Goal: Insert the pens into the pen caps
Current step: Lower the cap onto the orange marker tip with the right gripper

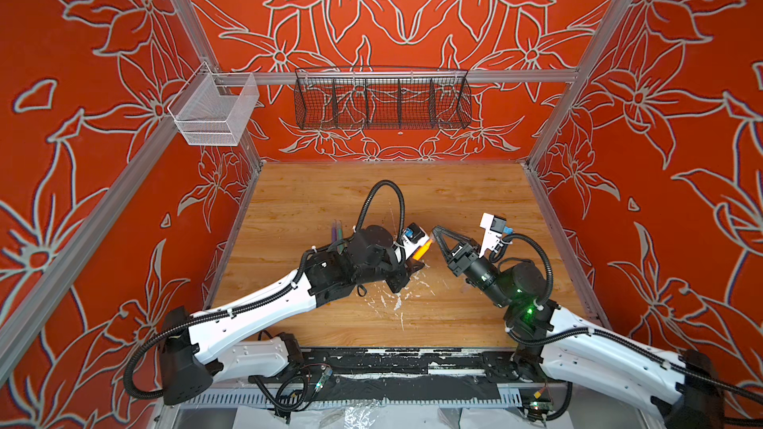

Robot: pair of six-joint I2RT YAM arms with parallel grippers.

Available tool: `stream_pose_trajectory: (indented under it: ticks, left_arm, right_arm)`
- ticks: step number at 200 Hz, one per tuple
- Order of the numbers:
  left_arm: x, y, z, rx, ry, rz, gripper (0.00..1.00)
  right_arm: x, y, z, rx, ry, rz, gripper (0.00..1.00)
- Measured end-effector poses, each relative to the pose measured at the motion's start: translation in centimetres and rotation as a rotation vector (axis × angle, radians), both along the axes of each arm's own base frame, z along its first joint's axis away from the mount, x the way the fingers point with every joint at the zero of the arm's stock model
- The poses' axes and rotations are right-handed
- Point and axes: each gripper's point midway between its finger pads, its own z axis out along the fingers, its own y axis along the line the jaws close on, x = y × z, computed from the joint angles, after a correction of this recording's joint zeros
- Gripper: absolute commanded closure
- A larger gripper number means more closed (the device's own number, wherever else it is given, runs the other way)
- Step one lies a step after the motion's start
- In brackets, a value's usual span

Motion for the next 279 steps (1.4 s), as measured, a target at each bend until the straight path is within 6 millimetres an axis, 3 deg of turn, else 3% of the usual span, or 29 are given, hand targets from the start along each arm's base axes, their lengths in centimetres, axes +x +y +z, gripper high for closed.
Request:
stream_pose_trajectory:
  ticks: [84, 125, 167, 228, 279]
  left_arm:
    - [-1.5, 0.5, 1.1, -0.137, 0.076, 0.011, 1.0]
    - [-1.5, 0.3, 1.8, -0.173, 0.088, 0.017, 1.0]
    - [-1.4, 0.0, 3.9, -0.231, 0.018, -0.008, 1.0]
    - [-2.2, 0.1, 4.5, -0.209, -0.074, -0.084, 1.0]
    - [-2.5, -0.7, 1.6, -0.101, -0.058, -0.154, 1.0]
  right_arm:
    - [-1.3, 1.9, 0.7, 0.029, -0.045, 0.056, 1.0]
    - [-1.9, 2.1, 1.0, 0.017, -0.07, 0.047, 0.7]
    - [-2.8, 2.2, -0.6, -0.042, -0.065, 0.063, 0.45]
    - [-4.2, -0.1, 0.9, -0.028, -0.106, 0.055, 0.36]
    - [-4.8, 0.2, 1.0, -0.047, -0.12, 0.089, 0.33]
